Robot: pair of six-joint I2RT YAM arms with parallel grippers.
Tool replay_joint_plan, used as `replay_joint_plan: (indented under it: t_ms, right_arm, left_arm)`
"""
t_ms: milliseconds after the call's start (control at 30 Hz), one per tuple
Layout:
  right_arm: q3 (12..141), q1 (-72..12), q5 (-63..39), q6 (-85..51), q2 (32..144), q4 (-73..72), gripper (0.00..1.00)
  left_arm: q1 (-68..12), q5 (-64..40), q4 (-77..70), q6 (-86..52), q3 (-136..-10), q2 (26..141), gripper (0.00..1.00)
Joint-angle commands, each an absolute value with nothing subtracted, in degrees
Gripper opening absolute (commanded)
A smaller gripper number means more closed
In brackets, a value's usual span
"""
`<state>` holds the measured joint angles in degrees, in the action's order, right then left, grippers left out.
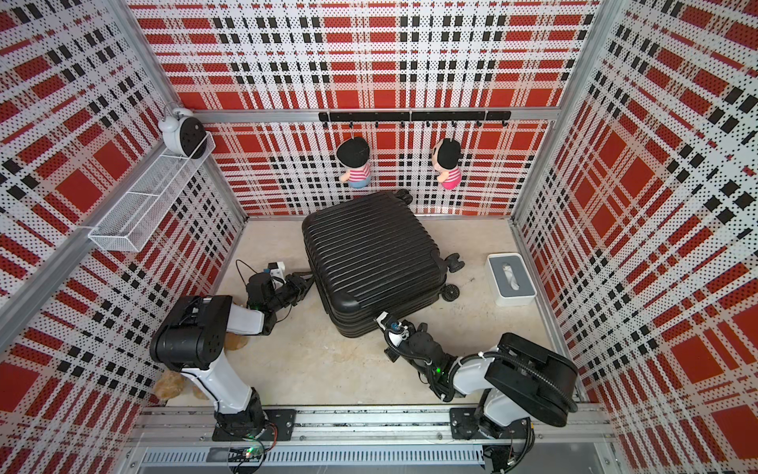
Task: Open the suitcase zippers
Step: Adjust the suitcase at the center of the board.
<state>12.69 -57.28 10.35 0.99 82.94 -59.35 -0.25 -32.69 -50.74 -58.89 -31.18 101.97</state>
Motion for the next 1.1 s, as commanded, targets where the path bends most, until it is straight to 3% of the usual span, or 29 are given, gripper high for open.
replay_joint_plan:
  t_ms: [0, 433, 767, 1067]
  right_arm:
    - [12.65, -58.31, 9.65, 1.79, 81.47, -60.78, 0.0]
    - [12.92, -58.38, 10.81, 2.24, 82.26, -61.46, 0.0]
    - [12.56, -58.32, 13.43, 2.48, 80.92, -59.24, 0.0]
    - [12.83, -58.36, 14.77, 2.58, 77.36, -54.23, 0.0]
  left_arm:
    - [-1.22, -33.66, -52.97, -58.36, -33.66, 104.82, 0.4]
    - [-3.25, -30.0, -53.09, -57.47, -31.52, 101.71, 0.0]
    - [-4.46, -26.13, -50.49, -57.22, -20.96, 89.19, 0.0]
    - [-9.65, -15.74, -31.97, -53.57, -16.8, 67.84, 0.0]
